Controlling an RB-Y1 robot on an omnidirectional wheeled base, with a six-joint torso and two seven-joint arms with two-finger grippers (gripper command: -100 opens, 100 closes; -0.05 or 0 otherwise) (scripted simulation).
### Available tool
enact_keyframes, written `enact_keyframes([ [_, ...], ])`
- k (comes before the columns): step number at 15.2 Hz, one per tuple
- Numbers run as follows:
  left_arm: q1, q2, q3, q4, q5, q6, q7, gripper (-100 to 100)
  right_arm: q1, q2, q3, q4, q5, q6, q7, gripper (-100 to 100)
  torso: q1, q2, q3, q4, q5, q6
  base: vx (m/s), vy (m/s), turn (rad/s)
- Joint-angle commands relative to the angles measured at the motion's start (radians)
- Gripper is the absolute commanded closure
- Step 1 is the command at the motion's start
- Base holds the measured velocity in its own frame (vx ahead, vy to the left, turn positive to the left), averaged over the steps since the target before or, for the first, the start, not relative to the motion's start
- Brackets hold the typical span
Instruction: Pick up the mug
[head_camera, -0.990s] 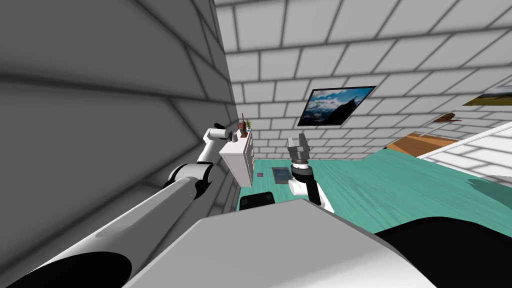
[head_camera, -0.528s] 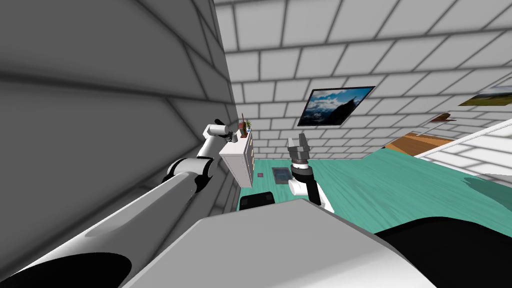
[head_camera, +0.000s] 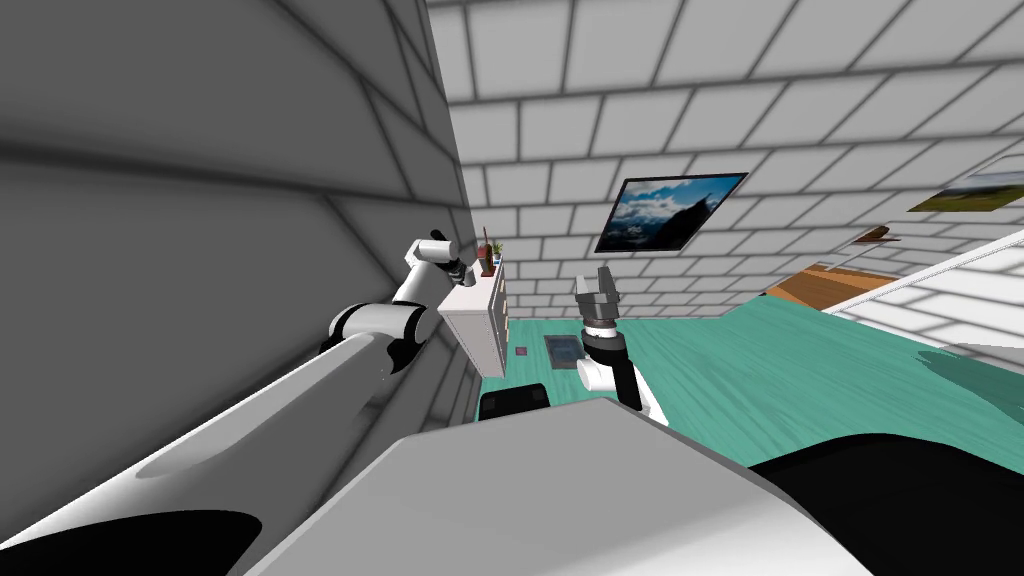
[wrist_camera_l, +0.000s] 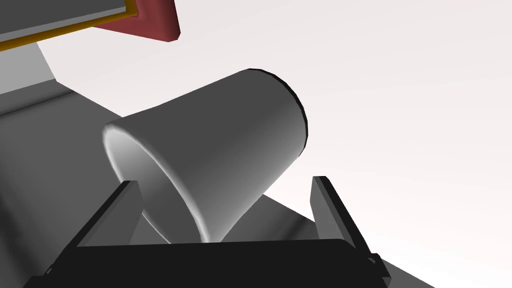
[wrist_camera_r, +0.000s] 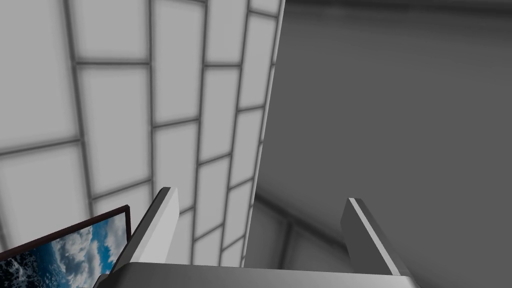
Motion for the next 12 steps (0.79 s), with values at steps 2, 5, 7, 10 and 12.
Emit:
enact_keyframes([
  [2, -0.034, 0.003, 0.002, 0.036, 0.008, 0.071, 0.0, -100, 0.0, 0.0, 0.0, 0.0, 0.0, 0.0, 0.0, 0, 0.0, 0.0, 0.0, 0.0, 0.0, 0.0, 0.039, 0.025, -0.024],
  [5, -0.084, 0.005, 0.003, 0.092, 0.018, 0.139, 0.001, -100, 0.0, 0.0, 0.0, 0.0, 0.0, 0.0, 0.0, 0, 0.0, -0.001, -0.001, 0.0, 0.0, 0.0, 0.044, 0.026, -0.026],
  [7, -0.131, 0.007, 0.005, 0.145, 0.027, 0.179, 0.002, -100, 0.0, 0.0, 0.0, 0.0, 0.0, 0.0, 0.0, 0, 0.0, -0.002, -0.001, 0.0, 0.0, 0.0, 0.067, 0.026, -0.026],
  [10, -0.174, 0.009, 0.006, 0.187, 0.036, 0.237, 0.002, -100, 0.0, 0.0, 0.0, 0.0, 0.0, 0.0, 0.0, 0, 0.0, -0.001, -0.001, -0.001, 0.0, 0.0, 0.033, 0.019, -0.01],
  [12, -0.174, 0.009, 0.006, 0.195, 0.036, 0.263, 0.002, -100, 0.0, 0.0, 0.0, 0.0, 0.0, 0.0, 0.0, 0, 0.0, -0.001, -0.001, 0.0, 0.0, 0.0, 0.042, 0.024, -0.022],
])
